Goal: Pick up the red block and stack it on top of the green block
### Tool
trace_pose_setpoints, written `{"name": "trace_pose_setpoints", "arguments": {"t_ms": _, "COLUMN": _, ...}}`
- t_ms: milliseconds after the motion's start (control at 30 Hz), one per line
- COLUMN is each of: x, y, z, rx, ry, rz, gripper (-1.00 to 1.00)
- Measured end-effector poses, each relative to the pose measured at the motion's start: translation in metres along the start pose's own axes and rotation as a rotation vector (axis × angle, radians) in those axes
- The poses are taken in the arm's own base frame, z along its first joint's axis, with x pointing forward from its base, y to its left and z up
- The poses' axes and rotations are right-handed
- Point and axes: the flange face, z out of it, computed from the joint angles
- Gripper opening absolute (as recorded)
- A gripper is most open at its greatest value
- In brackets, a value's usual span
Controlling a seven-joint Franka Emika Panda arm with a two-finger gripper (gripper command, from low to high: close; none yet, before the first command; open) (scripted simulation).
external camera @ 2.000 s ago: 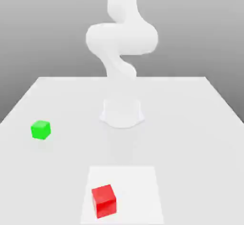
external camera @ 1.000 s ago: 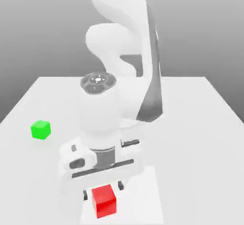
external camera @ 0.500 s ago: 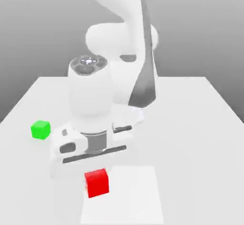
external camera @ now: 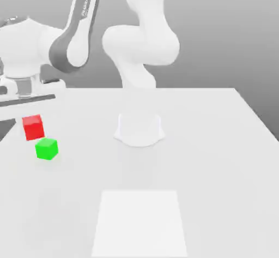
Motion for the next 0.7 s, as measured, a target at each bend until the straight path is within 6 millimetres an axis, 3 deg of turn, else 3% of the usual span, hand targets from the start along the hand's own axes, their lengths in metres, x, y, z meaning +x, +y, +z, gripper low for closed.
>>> {"name": "trace_pose_setpoints", "arguments": {"t_ms": 100, "x": -0.017, "y": 0.005, "z": 0.007, "rx": 0.009, "ry": 0.011, "rz": -0.013, "gripper": -1.0}}
{"name": "trace_pose_setpoints", "arguments": {"t_ms": 700, "x": -0.017, "y": 0.005, "z": 0.059, "rx": 0.014, "ry": 0.017, "rz": -0.015, "gripper": -1.0}}
